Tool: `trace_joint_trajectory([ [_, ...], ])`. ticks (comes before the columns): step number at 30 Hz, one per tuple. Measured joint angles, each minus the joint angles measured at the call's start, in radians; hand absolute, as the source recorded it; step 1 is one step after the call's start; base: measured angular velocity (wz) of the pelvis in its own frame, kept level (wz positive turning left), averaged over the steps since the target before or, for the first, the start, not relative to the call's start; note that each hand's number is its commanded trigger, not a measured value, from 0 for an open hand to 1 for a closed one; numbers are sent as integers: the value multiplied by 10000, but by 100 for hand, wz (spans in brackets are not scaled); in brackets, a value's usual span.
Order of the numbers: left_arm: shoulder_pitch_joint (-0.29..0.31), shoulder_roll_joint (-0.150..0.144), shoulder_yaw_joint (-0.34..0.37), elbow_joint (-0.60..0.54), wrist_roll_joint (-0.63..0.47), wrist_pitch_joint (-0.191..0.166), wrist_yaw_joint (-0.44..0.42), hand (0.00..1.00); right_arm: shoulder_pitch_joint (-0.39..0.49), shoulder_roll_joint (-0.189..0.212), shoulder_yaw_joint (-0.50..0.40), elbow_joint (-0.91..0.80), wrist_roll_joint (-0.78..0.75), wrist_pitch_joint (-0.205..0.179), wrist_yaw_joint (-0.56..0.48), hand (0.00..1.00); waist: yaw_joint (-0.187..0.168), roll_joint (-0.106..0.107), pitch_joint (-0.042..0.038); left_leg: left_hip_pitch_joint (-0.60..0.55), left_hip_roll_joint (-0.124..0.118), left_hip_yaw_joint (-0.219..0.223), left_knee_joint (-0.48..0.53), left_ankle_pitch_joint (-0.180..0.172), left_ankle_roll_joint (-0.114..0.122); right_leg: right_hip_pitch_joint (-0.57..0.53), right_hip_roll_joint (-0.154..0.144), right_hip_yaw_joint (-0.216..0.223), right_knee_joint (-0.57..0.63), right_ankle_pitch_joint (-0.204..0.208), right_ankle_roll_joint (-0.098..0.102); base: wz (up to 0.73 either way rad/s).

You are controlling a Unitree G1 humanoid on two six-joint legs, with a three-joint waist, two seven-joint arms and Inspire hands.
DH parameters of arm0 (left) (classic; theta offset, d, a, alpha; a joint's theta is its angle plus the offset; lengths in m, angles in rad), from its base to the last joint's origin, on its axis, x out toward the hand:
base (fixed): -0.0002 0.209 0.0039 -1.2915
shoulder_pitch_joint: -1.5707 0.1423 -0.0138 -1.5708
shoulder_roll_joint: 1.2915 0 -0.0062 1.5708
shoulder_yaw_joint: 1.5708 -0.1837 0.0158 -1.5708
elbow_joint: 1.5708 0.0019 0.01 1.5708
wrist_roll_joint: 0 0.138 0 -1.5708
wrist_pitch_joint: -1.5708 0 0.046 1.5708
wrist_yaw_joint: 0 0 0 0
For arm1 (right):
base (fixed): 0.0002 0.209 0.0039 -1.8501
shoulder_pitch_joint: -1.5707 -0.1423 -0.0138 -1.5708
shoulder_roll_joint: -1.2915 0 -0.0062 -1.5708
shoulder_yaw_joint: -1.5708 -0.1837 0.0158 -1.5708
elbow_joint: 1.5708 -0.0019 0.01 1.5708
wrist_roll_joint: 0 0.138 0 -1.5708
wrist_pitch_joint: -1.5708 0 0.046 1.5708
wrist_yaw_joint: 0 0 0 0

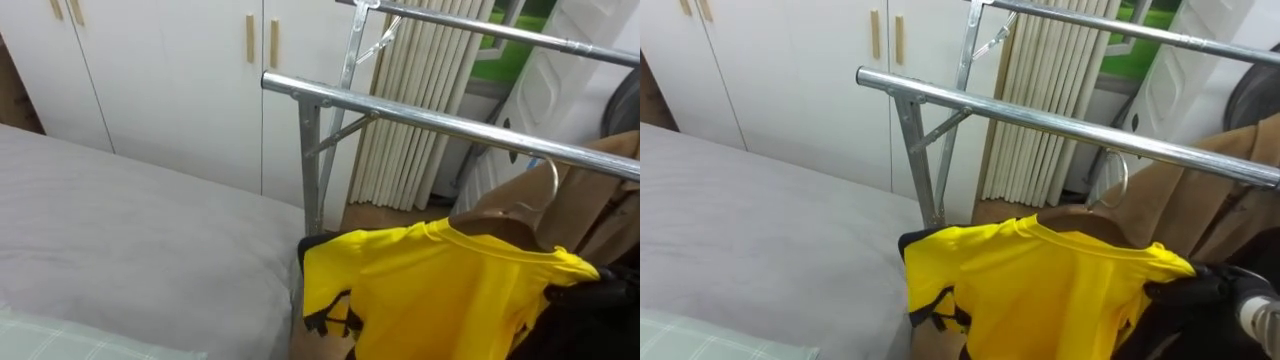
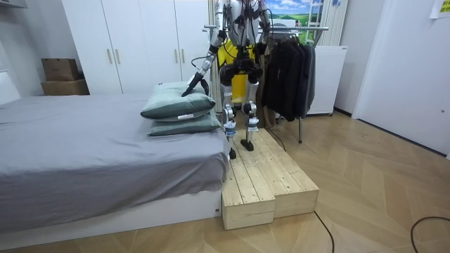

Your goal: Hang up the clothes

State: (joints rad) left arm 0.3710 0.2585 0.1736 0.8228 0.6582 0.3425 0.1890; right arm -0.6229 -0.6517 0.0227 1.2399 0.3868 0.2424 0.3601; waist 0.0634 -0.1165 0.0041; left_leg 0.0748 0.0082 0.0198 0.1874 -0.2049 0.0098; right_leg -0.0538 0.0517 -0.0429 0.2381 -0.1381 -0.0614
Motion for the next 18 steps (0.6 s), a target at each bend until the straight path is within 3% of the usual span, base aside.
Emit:
trace_joint_trajectory([
  [10, -8, 14, 2, -3, -5, -2, 56, 0, -546, -85, -53, -58, -2, -1, -18, 100, -70, -11, -29, -33, 3, -111, 16, 13, -18, 20, -28, -204, -14, -3, -5, 4],
  [12, -12, 15, 4, 7, -6, -2, 52, 0, -545, -93, -101, -131, -2, -1, -141, 100, -298, -29, -44, -92, -40, -301, 16, 68, -21, 52, -103, -412, -23, -18, -18, 25],
  [18, -10, 13, 9, 18, -10, 12, 2, 0, -530, -175, -112, -367, -5, -1, -583, 100, -378, -17, -52, 51, -38, -356, 17, 88, -25, 304, -114, -472, -177, -12, -27, 8],
])
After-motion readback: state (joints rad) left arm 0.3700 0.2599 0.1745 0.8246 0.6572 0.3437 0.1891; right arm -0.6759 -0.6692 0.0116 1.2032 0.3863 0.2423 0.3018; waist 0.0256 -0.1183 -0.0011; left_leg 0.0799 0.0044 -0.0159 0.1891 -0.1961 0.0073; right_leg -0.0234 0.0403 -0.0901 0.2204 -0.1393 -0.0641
